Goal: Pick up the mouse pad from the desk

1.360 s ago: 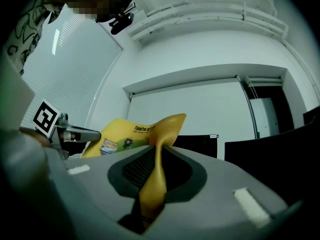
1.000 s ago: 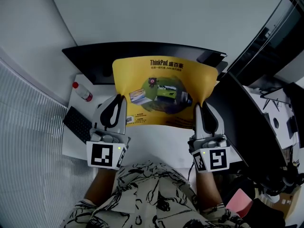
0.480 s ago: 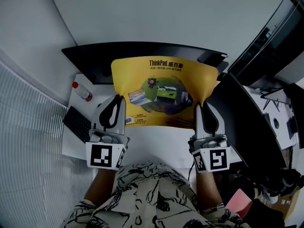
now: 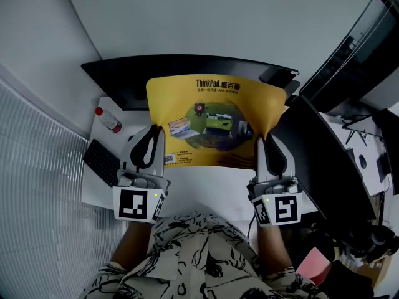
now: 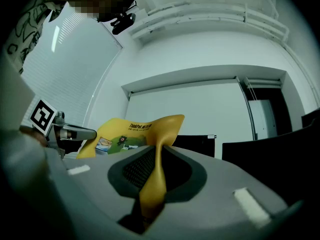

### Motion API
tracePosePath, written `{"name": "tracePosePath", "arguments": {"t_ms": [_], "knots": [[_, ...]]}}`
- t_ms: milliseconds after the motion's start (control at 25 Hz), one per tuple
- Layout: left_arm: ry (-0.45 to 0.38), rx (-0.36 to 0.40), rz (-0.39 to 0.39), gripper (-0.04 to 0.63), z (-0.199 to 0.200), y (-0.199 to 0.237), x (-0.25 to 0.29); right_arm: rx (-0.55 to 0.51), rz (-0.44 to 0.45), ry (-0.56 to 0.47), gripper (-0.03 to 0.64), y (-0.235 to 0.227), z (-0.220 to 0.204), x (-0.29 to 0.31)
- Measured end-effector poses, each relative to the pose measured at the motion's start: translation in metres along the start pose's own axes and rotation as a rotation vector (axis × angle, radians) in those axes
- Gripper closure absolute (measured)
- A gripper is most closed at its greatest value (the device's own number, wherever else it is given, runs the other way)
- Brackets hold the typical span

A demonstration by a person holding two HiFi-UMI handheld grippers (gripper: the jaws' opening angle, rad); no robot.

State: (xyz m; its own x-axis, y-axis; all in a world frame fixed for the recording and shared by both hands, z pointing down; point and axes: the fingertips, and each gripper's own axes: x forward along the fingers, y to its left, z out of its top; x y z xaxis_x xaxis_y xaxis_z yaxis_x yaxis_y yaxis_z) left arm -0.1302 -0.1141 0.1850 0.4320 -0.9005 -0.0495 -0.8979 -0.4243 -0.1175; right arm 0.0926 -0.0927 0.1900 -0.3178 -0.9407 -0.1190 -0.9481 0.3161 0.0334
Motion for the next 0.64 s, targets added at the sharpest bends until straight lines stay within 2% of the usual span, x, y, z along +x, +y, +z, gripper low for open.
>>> {"name": "tracePosePath", "arguments": {"t_ms": [640], "knots": [[0.008,-0.01,-0.007,0.554,-0.004,0.0007,-0.003,-0.004,-0.001,0.003,0.554,0.0058,0.0004,-0.0022]]}}
